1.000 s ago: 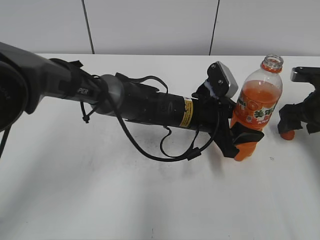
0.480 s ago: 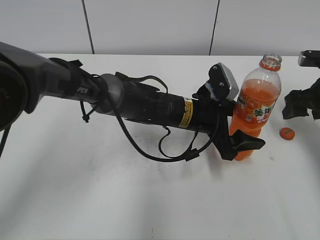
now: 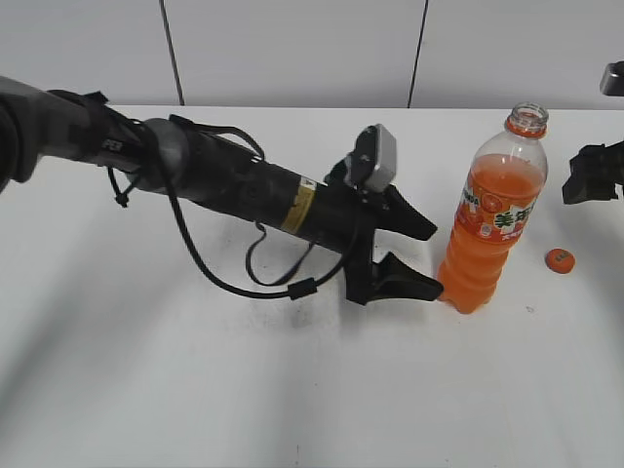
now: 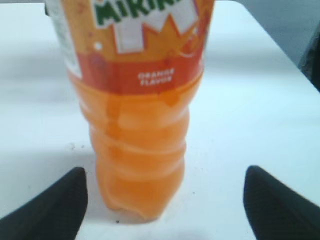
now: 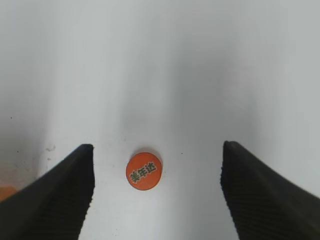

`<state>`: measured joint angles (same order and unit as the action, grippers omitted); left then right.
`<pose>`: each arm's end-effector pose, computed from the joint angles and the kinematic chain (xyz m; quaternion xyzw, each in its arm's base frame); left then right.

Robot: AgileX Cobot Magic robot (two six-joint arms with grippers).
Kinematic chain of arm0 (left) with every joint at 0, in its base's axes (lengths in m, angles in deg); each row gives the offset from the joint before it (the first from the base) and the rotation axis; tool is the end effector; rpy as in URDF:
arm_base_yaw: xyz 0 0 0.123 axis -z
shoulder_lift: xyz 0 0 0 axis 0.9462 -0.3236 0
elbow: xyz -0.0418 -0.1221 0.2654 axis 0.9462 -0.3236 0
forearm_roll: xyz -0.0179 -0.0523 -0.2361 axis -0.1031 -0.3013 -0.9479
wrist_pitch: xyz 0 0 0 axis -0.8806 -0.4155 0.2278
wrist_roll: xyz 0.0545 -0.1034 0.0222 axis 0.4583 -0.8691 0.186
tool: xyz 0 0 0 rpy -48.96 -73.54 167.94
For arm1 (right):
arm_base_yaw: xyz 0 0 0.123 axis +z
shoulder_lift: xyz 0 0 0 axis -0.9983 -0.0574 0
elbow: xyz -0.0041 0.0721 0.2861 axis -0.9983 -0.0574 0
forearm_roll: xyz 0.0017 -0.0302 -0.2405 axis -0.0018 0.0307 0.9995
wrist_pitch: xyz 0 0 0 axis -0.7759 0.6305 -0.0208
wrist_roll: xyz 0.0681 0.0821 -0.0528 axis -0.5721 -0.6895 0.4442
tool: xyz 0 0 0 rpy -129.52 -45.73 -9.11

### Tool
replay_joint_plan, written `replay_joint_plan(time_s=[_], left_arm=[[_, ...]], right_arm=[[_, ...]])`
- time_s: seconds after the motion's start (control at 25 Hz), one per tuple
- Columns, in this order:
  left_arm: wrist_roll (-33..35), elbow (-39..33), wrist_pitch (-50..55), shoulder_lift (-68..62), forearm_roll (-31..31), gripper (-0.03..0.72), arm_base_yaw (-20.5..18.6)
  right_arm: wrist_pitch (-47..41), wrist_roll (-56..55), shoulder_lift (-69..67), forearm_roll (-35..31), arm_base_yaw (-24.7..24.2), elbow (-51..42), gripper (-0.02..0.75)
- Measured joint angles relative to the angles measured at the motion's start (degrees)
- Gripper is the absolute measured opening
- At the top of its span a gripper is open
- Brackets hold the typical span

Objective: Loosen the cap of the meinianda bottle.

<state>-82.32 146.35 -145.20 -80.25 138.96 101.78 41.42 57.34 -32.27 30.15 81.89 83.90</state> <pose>0.3590 -0.3291 0.1014 0.6133 0.5689 -0.4200 0.3518 0.3585 -0.0201 0.1755 -0.0362 0.9636 0.0118 0.2646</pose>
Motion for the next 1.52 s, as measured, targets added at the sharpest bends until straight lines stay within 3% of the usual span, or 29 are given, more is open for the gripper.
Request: replay_joint_plan(time_s=[0.16, 0.28, 0.48, 0.72, 0.8, 0.88, 1.08, 1.2, 1.28, 1.4, 1.52], left_arm=[[-2.3, 0.0, -2.5, 2.3, 7.2, 0.561, -4.3], [-8.0, 0.0, 4.8, 6.9, 11.0, 0.546, -6.1], [-20.9, 0.0, 32.1, 14.7, 11.0, 0.536, -8.7], [-21.3, 0.0, 68.3, 19.5, 6.3, 0.531, -11.6], [-13.1, 0.0, 73.8, 20.6, -1.4, 0.531, -13.5], [0.1, 0.0, 78.1, 22.0, -13.8, 0.526, -15.7], [42.5, 1.4, 90.1, 25.5, -55.5, 0.516, -21.9], [58.1, 6.4, 102.6, 26.6, -72.7, 0.516, -25.4], [62.2, 11.4, 111.5, 26.9, -78.5, 0.516, -27.4], [64.3, 18.3, 123.3, 27.5, -80.4, 0.515, -29.1], [64.7, 20.8, 126.2, 29.7, -82.2, 0.513, -30.1]], right_arm=[[0.0, 0.4, 1.5, 0.9, 0.0, 0.0, 0.587], [0.4, 1.1, 2.3, 3.4, 0.0, 0.9, 0.587], [1.1, 1.4, 2.4, 8.6, 0.0, 6.8, 0.587], [0.7, 0.8, 2.4, 13.7, 0.0, 16.0, 0.587], [-0.5, 0.3, 2.4, 14.4, 0.0, 19.2, 0.587], [-2.4, -0.5, 2.4, 14.8, 0.0, 22.0, 0.587], [-10.4, -6.0, 2.4, 17.0, 0.0, 28.8, 0.587], [-18.3, -7.2, 2.4, 16.7, 0.0, 33.2, 0.587], [-24.5, -7.5, 2.4, 15.8, 0.0, 36.7, 0.587], [-34.8, -7.6, 2.4, 14.9, 0.0, 41.8, 0.585], [-43.8, -7.6, 2.5, 14.5, 0.0, 46.1, 0.585]])
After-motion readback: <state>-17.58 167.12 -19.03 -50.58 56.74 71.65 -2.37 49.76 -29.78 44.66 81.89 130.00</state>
